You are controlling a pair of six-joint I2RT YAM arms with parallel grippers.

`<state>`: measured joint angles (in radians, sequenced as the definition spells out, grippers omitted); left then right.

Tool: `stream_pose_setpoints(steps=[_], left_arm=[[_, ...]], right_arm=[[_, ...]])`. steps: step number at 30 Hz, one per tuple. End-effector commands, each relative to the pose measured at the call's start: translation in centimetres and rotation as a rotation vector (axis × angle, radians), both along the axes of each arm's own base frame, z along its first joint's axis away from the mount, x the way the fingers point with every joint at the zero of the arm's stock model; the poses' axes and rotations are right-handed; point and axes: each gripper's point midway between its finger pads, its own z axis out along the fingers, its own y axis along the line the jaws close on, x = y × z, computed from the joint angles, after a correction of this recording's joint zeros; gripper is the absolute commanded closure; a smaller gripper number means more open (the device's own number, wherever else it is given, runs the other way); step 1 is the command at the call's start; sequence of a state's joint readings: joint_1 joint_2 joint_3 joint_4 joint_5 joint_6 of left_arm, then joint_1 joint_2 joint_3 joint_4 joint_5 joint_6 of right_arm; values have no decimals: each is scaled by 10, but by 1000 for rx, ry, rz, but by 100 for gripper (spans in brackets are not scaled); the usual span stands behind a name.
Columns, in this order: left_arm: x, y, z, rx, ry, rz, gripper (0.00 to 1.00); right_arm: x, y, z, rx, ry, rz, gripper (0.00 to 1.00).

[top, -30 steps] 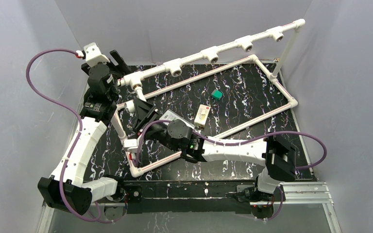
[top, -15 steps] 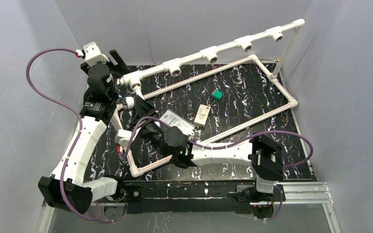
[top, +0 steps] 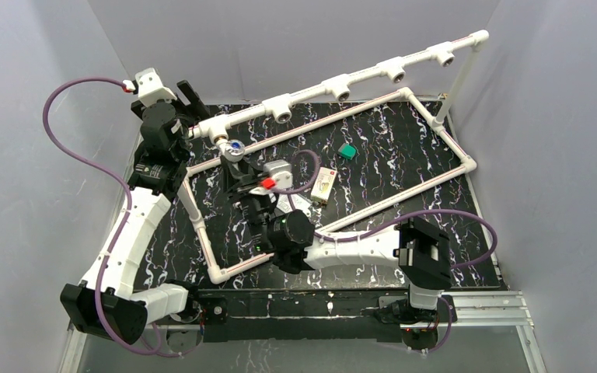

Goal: Install the water faucets

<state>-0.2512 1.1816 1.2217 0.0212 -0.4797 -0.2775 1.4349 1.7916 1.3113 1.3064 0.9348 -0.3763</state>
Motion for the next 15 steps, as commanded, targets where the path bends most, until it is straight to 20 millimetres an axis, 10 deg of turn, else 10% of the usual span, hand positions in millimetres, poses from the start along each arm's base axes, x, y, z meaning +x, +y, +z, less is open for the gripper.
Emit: stream_pose_setpoints(steps=[1, 15], left_arm=[[-34, -2, -150, 134, 519, -51, 23], [-33, -5, -148, 116, 513, -65, 23]], right_arm=[[20, -41, -16, 554, 354, -28, 99], [16, 2, -66, 979, 886, 258, 99]])
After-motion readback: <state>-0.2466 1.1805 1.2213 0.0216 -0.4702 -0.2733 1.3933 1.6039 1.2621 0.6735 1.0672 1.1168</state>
